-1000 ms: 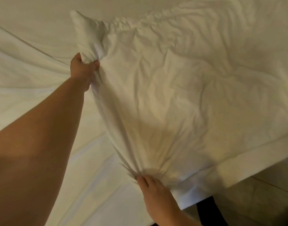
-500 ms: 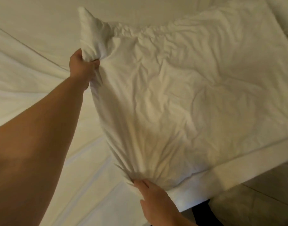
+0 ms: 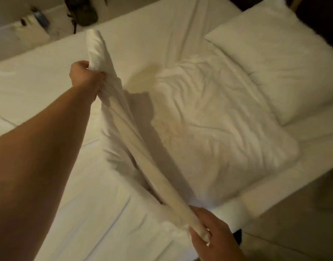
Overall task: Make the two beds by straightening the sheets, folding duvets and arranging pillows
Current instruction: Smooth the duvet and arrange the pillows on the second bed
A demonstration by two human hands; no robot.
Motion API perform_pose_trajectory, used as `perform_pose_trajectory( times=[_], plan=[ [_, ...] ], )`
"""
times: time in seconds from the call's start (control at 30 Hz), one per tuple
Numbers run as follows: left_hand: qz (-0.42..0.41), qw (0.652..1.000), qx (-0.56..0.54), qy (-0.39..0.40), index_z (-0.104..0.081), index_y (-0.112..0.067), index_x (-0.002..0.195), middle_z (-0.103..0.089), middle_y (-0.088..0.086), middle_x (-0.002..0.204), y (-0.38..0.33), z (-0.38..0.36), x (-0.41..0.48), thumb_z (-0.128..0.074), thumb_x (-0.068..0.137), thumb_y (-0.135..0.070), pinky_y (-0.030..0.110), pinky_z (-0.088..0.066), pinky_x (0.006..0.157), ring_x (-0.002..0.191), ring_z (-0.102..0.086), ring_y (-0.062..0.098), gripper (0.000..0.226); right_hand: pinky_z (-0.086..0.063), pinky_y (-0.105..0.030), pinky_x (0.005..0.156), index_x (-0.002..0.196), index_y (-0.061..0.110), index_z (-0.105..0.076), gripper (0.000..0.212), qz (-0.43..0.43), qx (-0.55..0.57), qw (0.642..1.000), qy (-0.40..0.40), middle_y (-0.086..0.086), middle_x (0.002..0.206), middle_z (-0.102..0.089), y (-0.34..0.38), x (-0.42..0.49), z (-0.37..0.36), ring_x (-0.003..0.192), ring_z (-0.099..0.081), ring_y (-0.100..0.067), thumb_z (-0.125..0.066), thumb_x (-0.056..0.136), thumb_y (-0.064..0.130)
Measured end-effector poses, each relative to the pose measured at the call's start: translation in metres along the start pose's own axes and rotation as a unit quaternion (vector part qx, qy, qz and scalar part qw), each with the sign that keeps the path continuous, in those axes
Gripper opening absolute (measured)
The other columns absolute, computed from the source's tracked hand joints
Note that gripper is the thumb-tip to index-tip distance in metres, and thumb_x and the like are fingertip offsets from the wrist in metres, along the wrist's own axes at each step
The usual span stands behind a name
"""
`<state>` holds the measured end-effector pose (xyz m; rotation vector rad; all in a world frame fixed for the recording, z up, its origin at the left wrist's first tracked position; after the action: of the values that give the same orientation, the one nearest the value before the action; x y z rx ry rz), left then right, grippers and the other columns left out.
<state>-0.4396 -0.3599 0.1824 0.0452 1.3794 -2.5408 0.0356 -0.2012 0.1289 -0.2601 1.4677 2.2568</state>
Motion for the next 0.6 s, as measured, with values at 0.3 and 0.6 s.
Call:
perform_pose_trajectory(
  times=[0.3, 0.6],
  plan=[
    [0.037, 0.999, -0.039, -0.009, -0.054, -0.027, 0.11, -0.054, -0.001, 0.116, -0.152, -0.205, -0.058, -0.074, 0.077, -0.001, 0.042, -0.064, 0.079, 0.107, -0.058, 0.025, 0.046, -0.049, -0.012, 0.072, 0.118, 0.036, -0.066, 0.043, -0.045, 0.049, 0.996, -0.057, 0.02, 0.1, -0.071, -0.092, 0.066, 0.228, 0.091, -0.066, -0.002, -0.063, 0.091, 0.003],
    [0.059, 0.998, 0.02, -0.007, -0.06, -0.023, 0.089, -0.065, -0.003, 0.097, -0.202, -0.384, -0.035, -0.076, 0.067, -0.003, 0.036, -0.065, 0.07, 0.089, -0.07, 0.02, 0.034, -0.051, -0.012, 0.072, 0.104, 0.053, -0.062, 0.056, -0.098, 0.057, 0.988, -0.103, 0.019, 0.094, -0.072, -0.164, 0.155, 0.351, 0.087, -0.067, -0.004, -0.058, 0.093, -0.001]
  ],
)
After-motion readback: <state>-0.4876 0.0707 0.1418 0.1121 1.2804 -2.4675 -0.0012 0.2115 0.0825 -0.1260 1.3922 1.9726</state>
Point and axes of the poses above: each hand's wrist, its own x-axis towards the middle knuckle, its own z-axis out of the back of the hand, y = z × x, the point moved 1 cm from there along x, towards the middle knuckle
